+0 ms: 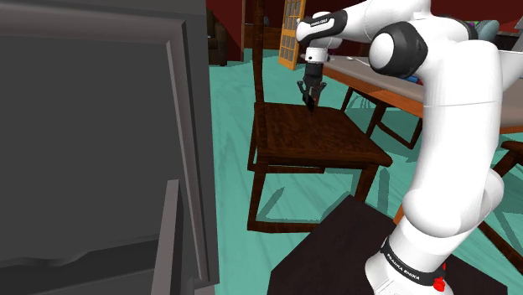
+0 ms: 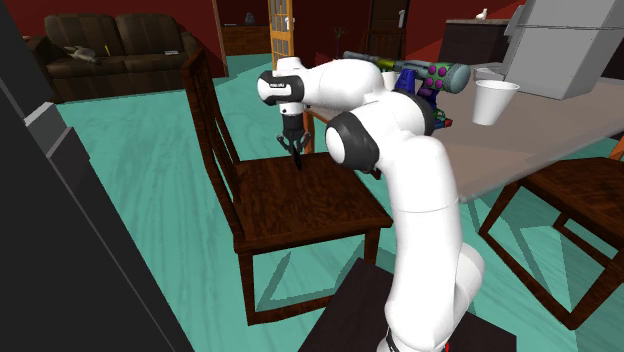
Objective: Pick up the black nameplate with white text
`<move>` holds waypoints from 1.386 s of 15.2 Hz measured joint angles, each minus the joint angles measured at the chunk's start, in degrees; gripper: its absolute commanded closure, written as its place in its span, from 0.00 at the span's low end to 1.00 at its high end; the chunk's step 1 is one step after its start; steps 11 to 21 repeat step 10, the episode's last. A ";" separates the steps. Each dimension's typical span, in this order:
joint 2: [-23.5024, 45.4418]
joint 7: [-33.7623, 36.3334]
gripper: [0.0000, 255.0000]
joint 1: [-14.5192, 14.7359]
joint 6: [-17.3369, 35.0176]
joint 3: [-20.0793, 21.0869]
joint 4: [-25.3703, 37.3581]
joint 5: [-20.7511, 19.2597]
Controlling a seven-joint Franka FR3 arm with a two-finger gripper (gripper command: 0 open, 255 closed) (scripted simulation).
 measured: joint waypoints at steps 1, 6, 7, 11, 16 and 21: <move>-0.05 0.01 1.00 -0.07 -0.85 -0.03 0.81 -0.02; 0.30 0.14 1.00 -0.38 -4.75 -0.07 5.07 0.04; 0.42 0.16 1.00 -0.48 -5.61 -0.09 6.04 0.06; 0.72 0.22 1.00 -0.70 -7.83 -0.10 8.58 0.14; 0.72 0.22 1.00 -0.70 -7.83 -0.10 8.58 0.14; 0.72 0.22 1.00 -0.70 -7.83 -0.10 8.58 0.14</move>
